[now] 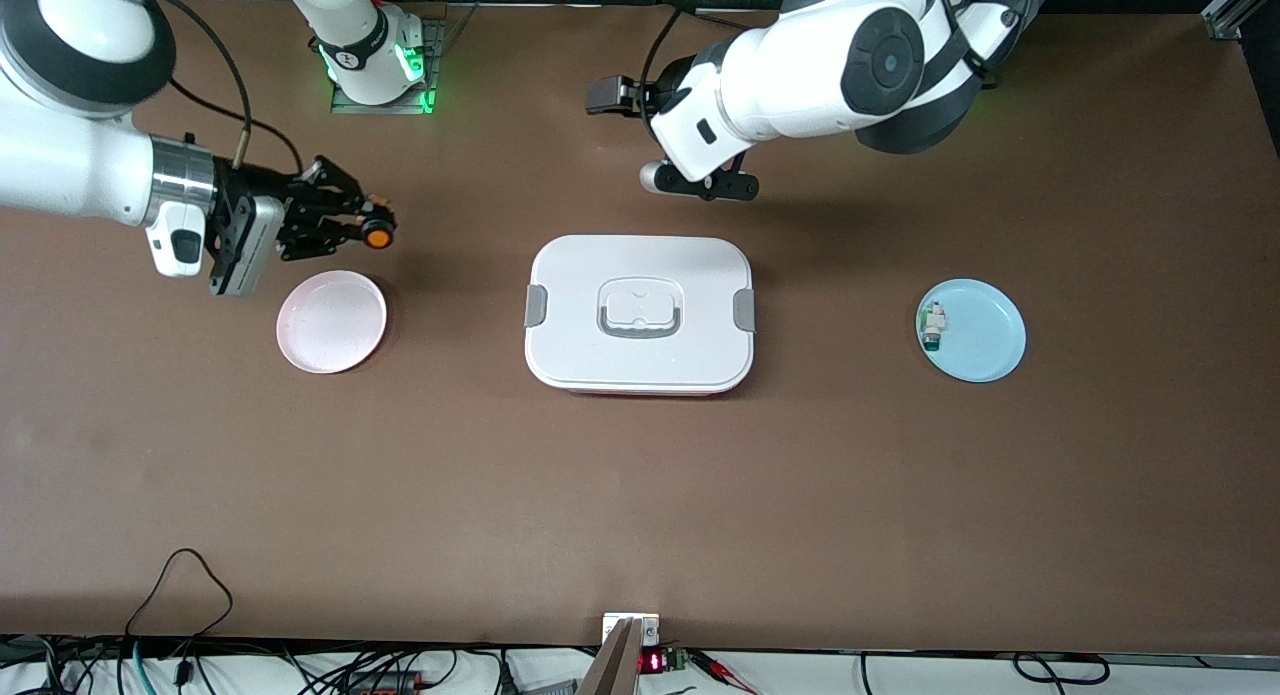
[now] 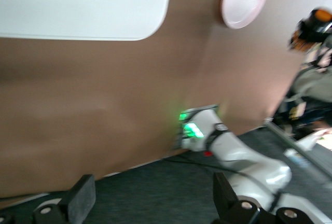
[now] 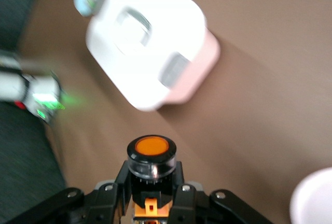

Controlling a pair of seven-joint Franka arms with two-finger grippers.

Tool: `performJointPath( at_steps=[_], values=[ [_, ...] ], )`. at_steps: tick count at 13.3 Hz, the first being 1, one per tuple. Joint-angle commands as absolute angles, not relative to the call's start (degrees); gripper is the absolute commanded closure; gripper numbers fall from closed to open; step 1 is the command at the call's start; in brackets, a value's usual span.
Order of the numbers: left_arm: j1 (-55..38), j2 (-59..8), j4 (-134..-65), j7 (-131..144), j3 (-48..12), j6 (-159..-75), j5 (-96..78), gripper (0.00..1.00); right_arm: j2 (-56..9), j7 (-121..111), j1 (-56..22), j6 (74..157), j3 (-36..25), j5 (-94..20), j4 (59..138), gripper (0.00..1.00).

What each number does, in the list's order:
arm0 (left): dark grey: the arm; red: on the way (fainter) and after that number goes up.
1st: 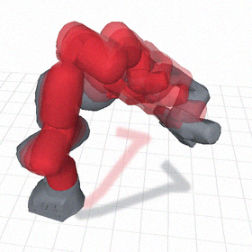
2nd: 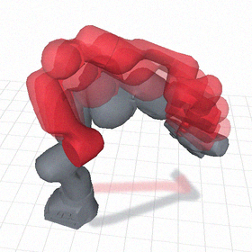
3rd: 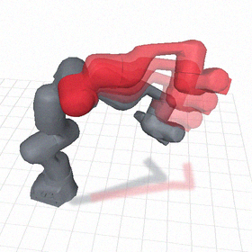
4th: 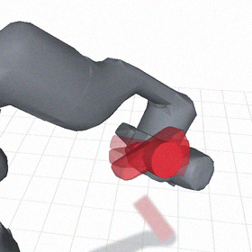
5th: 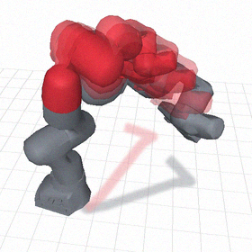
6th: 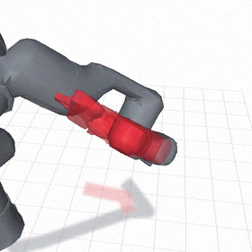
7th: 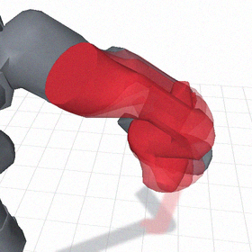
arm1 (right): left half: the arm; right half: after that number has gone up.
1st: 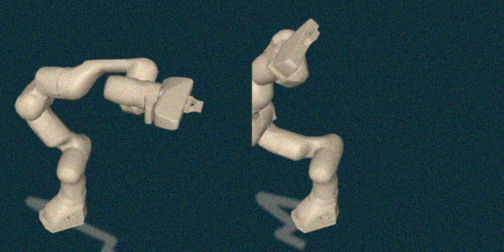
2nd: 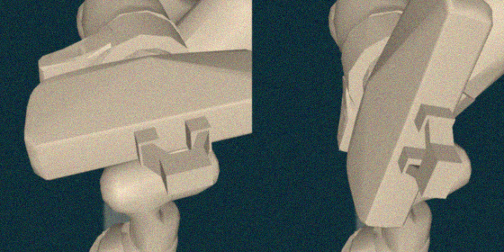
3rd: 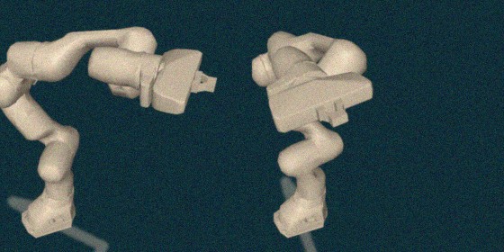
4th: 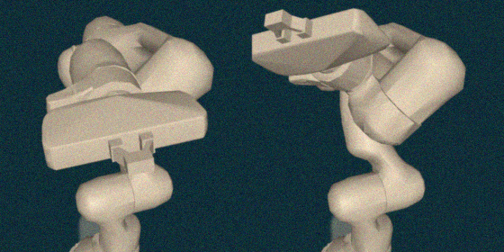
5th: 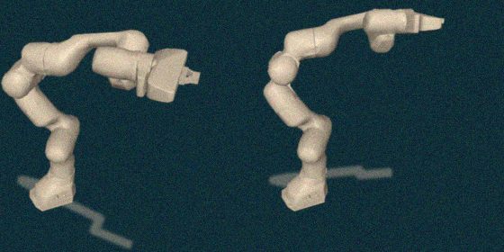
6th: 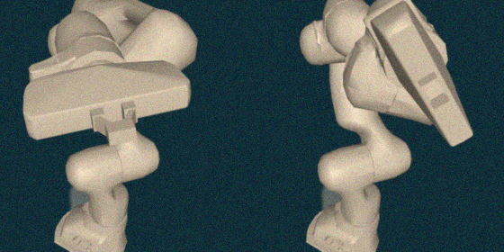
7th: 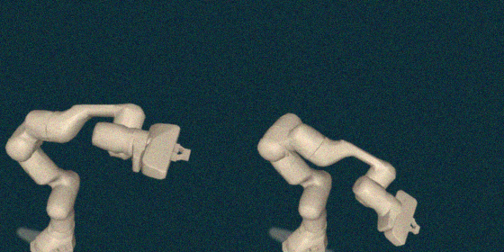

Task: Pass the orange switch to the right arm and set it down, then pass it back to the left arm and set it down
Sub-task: 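Carry the switch to the pink plate while the left gripper withdraws, then lower the switch onto the pink plate and open the right gripper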

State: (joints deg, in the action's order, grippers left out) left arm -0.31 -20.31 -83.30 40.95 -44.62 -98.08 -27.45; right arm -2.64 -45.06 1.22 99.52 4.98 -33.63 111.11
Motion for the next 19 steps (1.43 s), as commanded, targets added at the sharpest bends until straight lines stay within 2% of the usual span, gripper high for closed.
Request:
performJointPath(
  at_steps=[1, 3, 6, 8, 12, 15, 17, 19],
  values=[
    [1.05, -15.92, -83.41, 37.89, -44.21, -91.26, -18.51, 0.00, -5.36, -50.34, 2.02, 99.31, 5.62, -21.68, 108.11, 0.73],
    [1.05, -12.41, -83.41, 36.48, -44.65, -89.22, -10.91, 0.00, -6.06, -53.86, 1.85, 102.64, 5.89, -12.26, 108.37, 0.73],
    [1.32, -11.25, -83.32, 30.62, -44.30, -85.96, -5.57, 0.00, -9.66, -65.08, 1.76, 107.29, 5.98, -0.74, 108.72, 0.73],
    [5.07, -10.55, -83.23, 23.24, -44.29, -85.87, -5.01, 0.00, -11.33, -71.34, 2.11, 111.42, 5.89, 1.57, 110.47, 0.73],
    [11.85, -10.11, -83.14, 15.65, -44.65, -84.99, -5.18, 0.00, -11.87, -75.23, 2.64, 123.63, 5.89, 9.29, 119.24, 0.73],
    [12.30, -9.93, -83.14, 15.38, -44.65, -84.46, -5.10, 0.00, -12.30, -75.32, 2.90, 132.07, 5.80, 10.90, 126.01, 0.73],
    [8.82, -6.44, -83.41, 16.34, -41.59, -84.11, -5.10, 0.00, -13.09, -75.32, 3.43, 139.53, 5.89, 10.90, 130.23, 0.73],
    [3.45, -6.06, -83.23, 15.65, -32.74, -82.62, -5.27, 0.00, -14.67, -75.32, 3.60, 143.25, 5.89, 10.90, 131.66, 0.73]
  ],
)
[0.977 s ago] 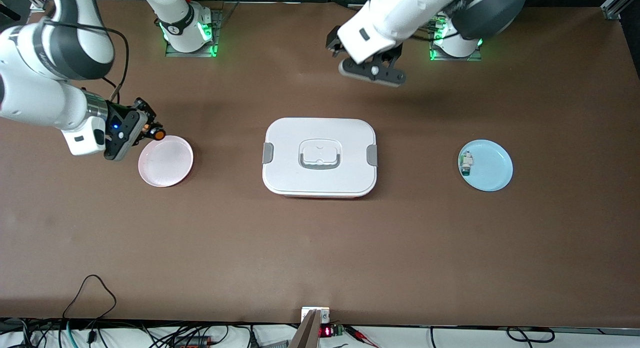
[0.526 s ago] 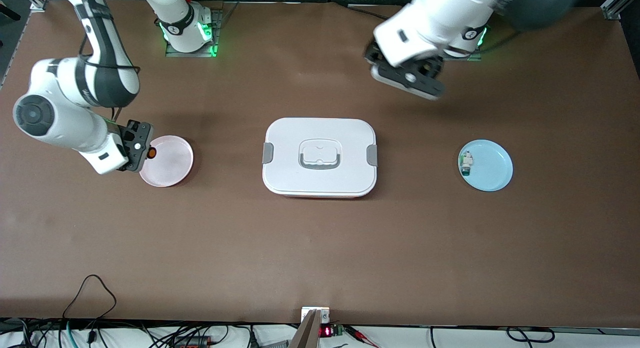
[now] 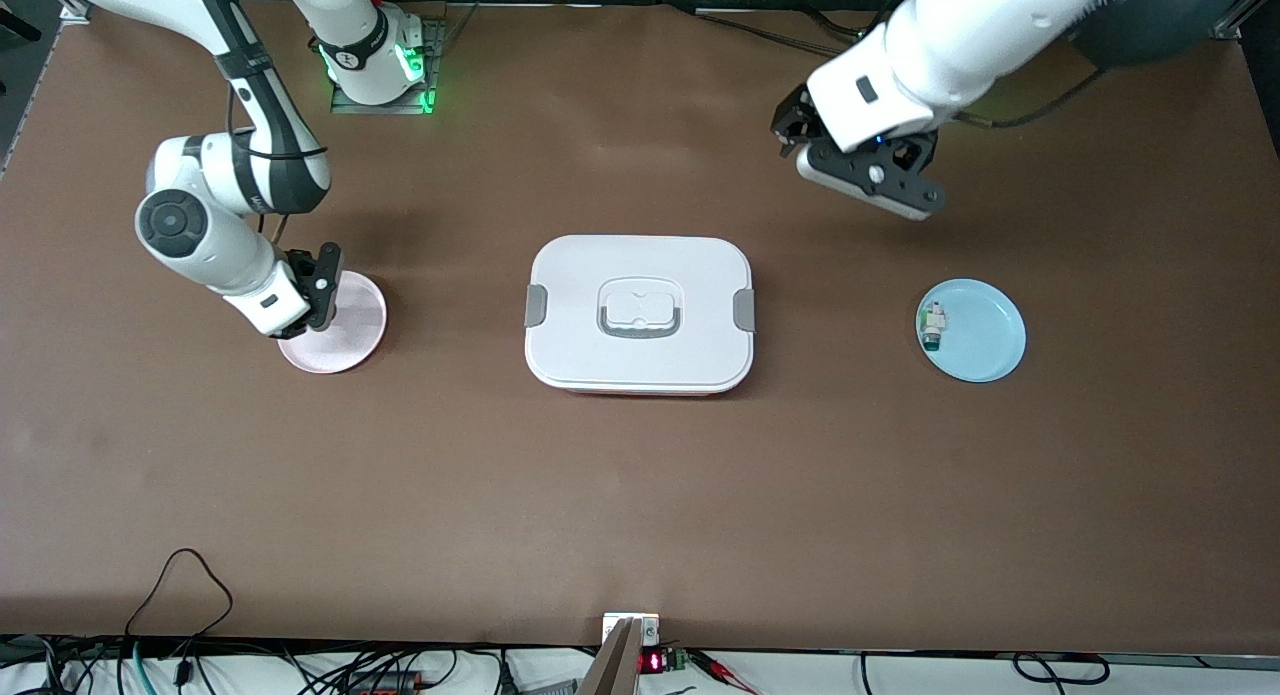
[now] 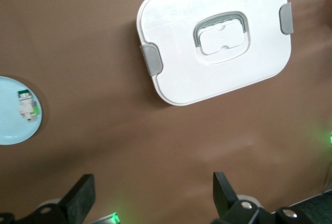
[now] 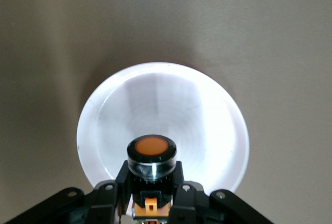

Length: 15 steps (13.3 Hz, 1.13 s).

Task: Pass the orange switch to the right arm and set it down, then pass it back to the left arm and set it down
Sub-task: 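Lower the switch onto the pink plate and open the right gripper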

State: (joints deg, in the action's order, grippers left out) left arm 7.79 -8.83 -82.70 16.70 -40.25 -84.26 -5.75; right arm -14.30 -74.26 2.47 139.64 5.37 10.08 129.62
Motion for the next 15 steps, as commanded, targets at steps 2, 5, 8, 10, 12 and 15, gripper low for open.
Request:
performJointPath(
  at_steps=[2, 5, 8, 10, 12, 15],
  values=[
    [2.99, -5.54, -83.32, 11.80, -28.67, -81.83, -5.45, 0.00, -15.90, -75.32, 3.78, 144.49, 5.89, 10.90, 131.66, 0.73],
    [2.81, -4.22, -83.58, 4.32, -19.19, -77.97, -5.36, 0.00, -17.66, -75.67, 3.87, 147.99, 5.71, 11.51, 132.54, 0.72],
    [2.46, -4.22, -83.85, 0.01, -11.28, -76.11, -4.31, 0.00, -19.77, -75.94, 5.01, 151.26, 5.71, 13.53, 132.54, 0.72],
    [1.85, -4.22, -84.11, -0.44, -10.55, -76.03, 1.90, 0.00, -19.51, -75.07, 5.62, 150.82, 5.71, 13.36, 132.45, 0.02],
    [1.93, -4.22, -84.64, -0.44, -10.11, -76.37, 4.47, 0.00, -17.07, -75.06, 5.89, 147.94, 5.71, 12.49, 131.84, 0.00],
    [1.85, -4.22, -85.16, -4.81, -8.10, -76.73, 9.13, 0.00, -14.15, -73.56, 5.28, 139.25, 5.89, 12.13, 126.06, 0.00]
  ],
)
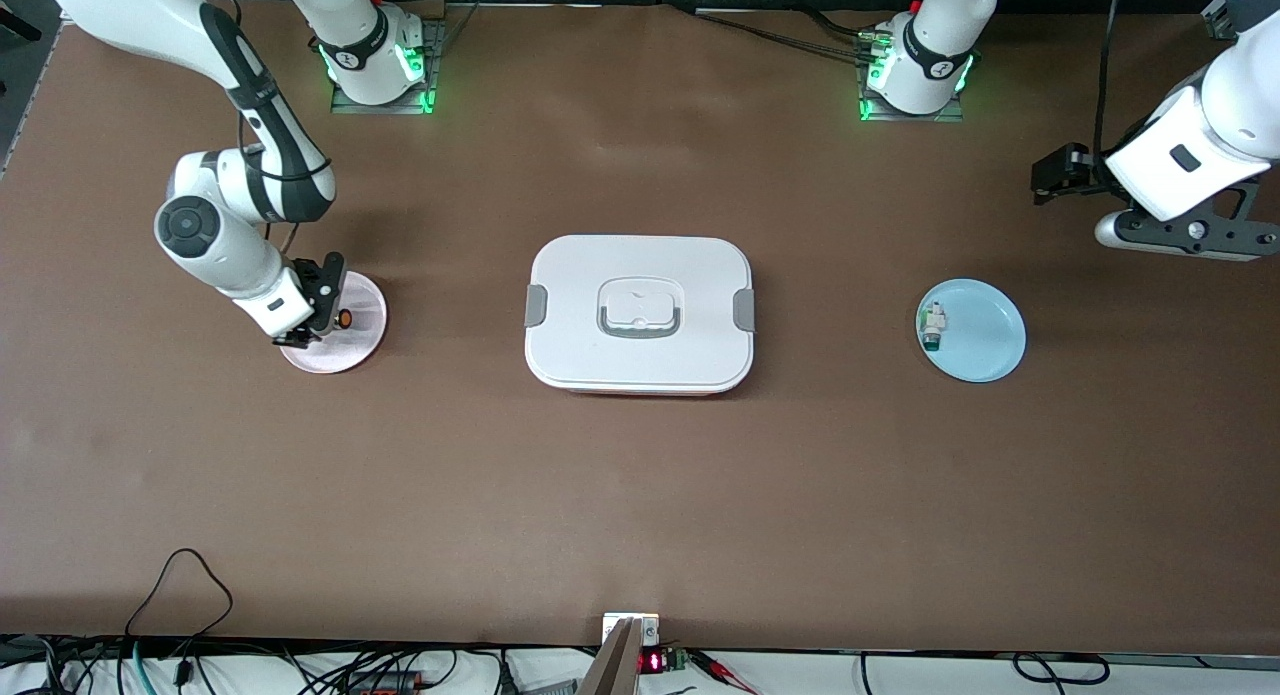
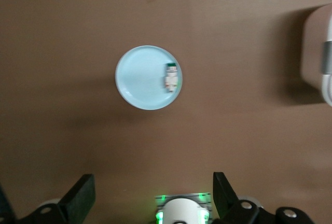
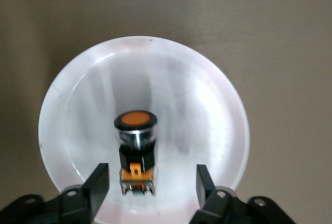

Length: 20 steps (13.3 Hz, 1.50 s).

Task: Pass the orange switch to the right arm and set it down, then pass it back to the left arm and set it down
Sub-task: 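Lower the switch onto the pink plate and open the right gripper, then raise the right gripper away from the pink plate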

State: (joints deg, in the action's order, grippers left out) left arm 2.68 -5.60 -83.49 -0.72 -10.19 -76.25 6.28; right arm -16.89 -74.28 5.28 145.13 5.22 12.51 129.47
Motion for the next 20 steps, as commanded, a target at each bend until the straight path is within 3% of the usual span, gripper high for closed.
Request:
performJointPath(
  at_steps=[1, 4, 6, 9, 15, 20],
  values=[
    [1.93, -4.22, -85.60, -6.05, -6.95, -77.60, 9.14, 0.00, -14.15, -73.56, 5.10, 134.87, 6.24, 9.43, 122.29, 0.00],
    [2.98, -3.61, -85.69, -6.16, -6.68, -80.85, 5.91, 0.00, -13.63, -73.04, 4.83, 129.91, 6.86, -1.29, 114.28, 0.00],
    [3.87, -3.25, -86.65, -4.14, -3.98, -81.12, -1.02, 0.00, -13.54, -68.76, 4.75, 129.29, 6.94, -1.84, 111.46, 0.00],
    [3.87, 1.13, -94.99, -5.89, -2.72, -92.09, -2.20, 0.00, -12.75, -50.42, 3.88, 123.60, 6.94, -1.84, 106.54, 0.00],
    [3.87, 2.02, -95.01, -6.06, -2.72, -92.37, -1.93, 0.00, -11.34, -10.88, 2.91, 102.43, 6.86, -1.93, 93.80, 0.00],
    [3.34, 1.76, -93.53, -8.09, -2.72, -90.62, -2.11, 0.00, -7.74, -2.29, -0.87, 86.70, 4.58, -1.32, 86.86, 0.00]
  ],
)
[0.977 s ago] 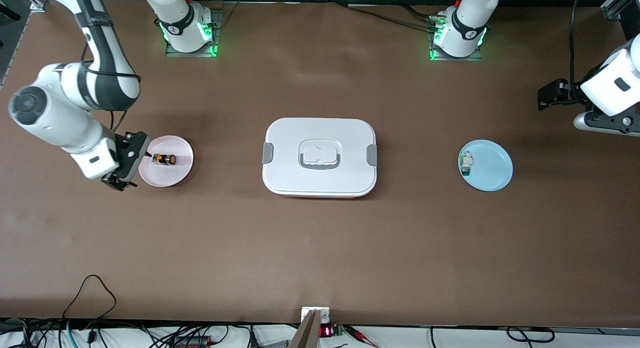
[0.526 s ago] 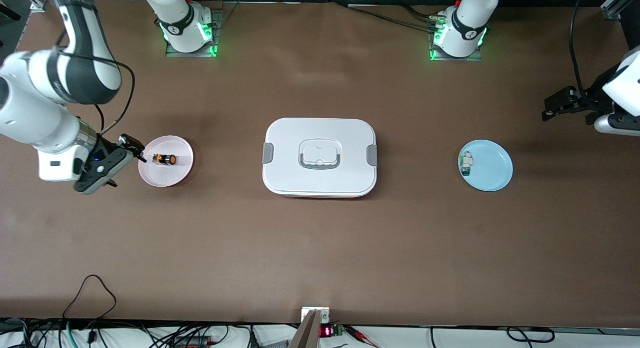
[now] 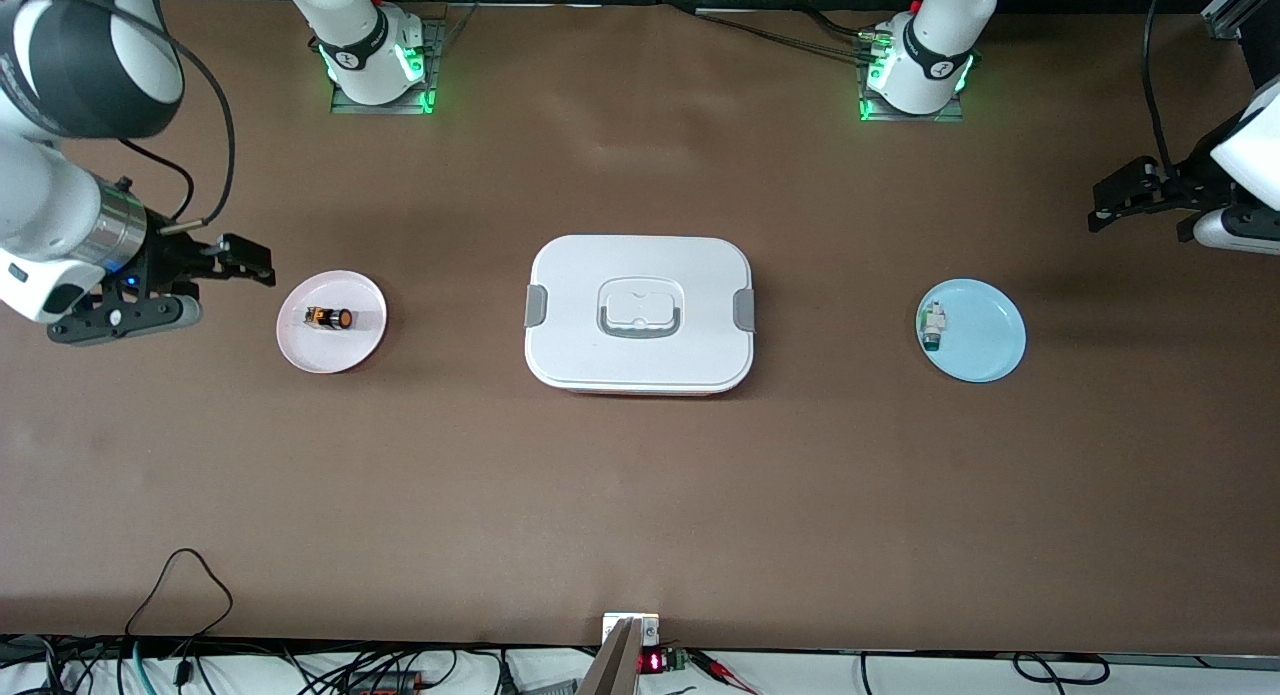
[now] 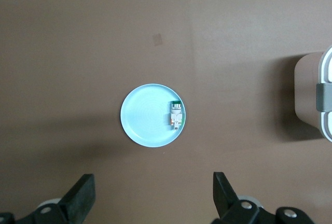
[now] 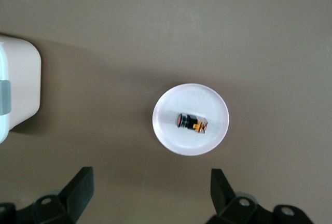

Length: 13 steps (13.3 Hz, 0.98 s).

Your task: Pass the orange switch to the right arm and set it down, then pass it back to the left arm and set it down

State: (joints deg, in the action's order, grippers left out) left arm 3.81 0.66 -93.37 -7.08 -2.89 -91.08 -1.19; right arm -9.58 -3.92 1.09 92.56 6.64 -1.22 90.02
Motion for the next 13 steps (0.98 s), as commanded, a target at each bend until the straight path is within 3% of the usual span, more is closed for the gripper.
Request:
performJointPath(
  at_steps=[1, 4, 10, 13],
  values=[
    [3.08, -0.16, -91.17, -7.65, -2.72, -90.62, -2.11, 0.00, -7.73, -2.29, -2.10, 84.05, 2.66, -1.14, 84.14, 0.00],
    [0.72, -1.32, -89.56, -5.73, -1.24, -89.92, -1.94, 0.00, -8.26, -2.55, 1.04, 84.99, -0.61, 0.86, 82.97, 0.00],
    [-1.41, -1.23, -88.86, -2.46, -0.09, -87.45, -1.32, 0.00, -8.26, 4.66, 2.98, 87.45, -0.53, 4.75, 83.06, 0.00],
    [-1.23, -1.49, -88.77, -2.11, -0.26, -87.36, -1.49, 0.00, -5.64, 4.04, 6.23, 91.39, -0.18, 2.81, 88.48, 0.00]
  ],
)
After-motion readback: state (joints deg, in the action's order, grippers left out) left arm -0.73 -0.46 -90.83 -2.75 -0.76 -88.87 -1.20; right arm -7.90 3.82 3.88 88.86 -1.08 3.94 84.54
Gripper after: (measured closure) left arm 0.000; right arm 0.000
